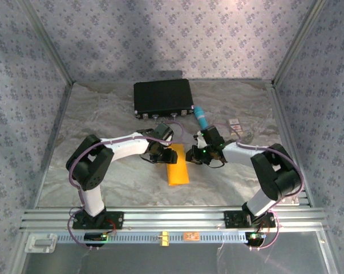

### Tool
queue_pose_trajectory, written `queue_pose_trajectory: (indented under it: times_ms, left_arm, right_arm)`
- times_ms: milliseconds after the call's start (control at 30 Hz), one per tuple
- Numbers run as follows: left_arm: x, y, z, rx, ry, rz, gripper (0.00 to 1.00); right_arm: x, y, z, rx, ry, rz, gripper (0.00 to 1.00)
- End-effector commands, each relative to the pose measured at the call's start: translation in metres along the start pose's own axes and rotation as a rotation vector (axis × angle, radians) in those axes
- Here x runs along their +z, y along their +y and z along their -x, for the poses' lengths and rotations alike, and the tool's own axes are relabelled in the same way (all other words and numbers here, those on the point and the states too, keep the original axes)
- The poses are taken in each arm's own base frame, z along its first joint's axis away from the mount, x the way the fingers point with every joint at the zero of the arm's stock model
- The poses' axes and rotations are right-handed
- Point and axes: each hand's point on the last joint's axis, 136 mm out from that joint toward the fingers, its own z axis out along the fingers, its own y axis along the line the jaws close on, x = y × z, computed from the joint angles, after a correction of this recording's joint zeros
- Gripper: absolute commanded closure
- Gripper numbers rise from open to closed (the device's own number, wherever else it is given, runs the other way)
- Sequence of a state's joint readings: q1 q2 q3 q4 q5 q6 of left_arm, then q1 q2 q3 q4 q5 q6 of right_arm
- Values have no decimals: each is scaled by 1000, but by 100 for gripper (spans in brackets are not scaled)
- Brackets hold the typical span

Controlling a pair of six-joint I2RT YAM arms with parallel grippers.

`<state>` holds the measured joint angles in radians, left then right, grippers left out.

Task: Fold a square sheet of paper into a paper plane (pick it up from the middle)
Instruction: Hold the square sheet of paper at the center of the table.

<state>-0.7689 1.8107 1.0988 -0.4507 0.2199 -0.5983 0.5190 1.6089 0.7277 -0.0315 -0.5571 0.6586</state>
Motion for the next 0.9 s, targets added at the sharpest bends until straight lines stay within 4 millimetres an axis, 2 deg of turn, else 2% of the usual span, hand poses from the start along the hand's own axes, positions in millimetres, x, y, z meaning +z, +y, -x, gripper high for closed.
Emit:
queue_pose_trajectory:
  times_ms: [0, 167, 300, 400, 633, 867]
  left_arm:
    - [16, 7, -14, 13, 61, 35, 42]
    - [16, 7, -14, 13, 59, 36, 42]
    - [11, 5, -12, 3, 41, 32, 41]
    - [1, 0, -6, -20, -5, 9, 39]
    - [-25, -8, 9, -152, -126, -117, 38]
    - [-19, -22, 7, -196, -117, -241, 39]
  right_arm:
    - [10, 8, 2, -8, 22, 16, 92]
    - [24, -7, -4, 17, 55, -33, 94]
    - [24, -30, -16, 49, 75, -127, 95]
    - [24, -39, -23, 74, 79, -154, 95]
    - [25, -41, -23, 119, 56, -153, 95]
    - [26, -34, -21, 135, 43, -120, 95]
